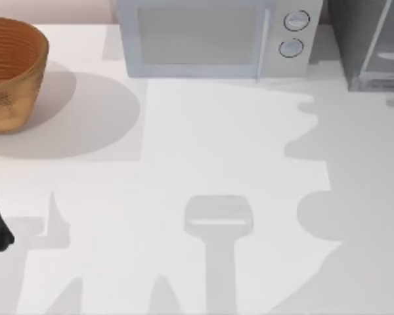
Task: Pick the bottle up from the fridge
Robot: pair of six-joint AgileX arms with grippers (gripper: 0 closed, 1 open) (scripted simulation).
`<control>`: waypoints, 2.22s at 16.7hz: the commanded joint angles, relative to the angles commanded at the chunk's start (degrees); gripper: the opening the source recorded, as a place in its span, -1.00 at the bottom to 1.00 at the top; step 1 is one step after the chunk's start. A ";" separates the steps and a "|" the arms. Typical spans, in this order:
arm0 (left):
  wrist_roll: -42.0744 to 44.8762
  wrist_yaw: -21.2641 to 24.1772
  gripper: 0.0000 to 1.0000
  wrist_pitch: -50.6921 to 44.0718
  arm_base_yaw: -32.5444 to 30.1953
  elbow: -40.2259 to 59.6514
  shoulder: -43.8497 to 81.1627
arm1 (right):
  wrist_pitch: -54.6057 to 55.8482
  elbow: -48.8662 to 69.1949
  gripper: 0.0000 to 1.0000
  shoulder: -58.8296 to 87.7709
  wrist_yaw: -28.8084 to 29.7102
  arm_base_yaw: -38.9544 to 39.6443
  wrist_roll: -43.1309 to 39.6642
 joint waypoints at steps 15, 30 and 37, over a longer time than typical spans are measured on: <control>0.00 0.00 1.00 0.00 0.00 0.00 0.00 | -18.63 -15.07 -1.00 -34.50 4.17 4.92 -0.72; 0.00 0.00 1.00 0.00 0.00 0.00 0.00 | -58.80 -48.48 -1.00 -107.62 12.69 14.60 -0.87; 0.00 0.00 1.00 0.00 0.00 0.00 0.00 | -59.70 -49.16 -1.00 -108.99 12.87 14.72 -0.81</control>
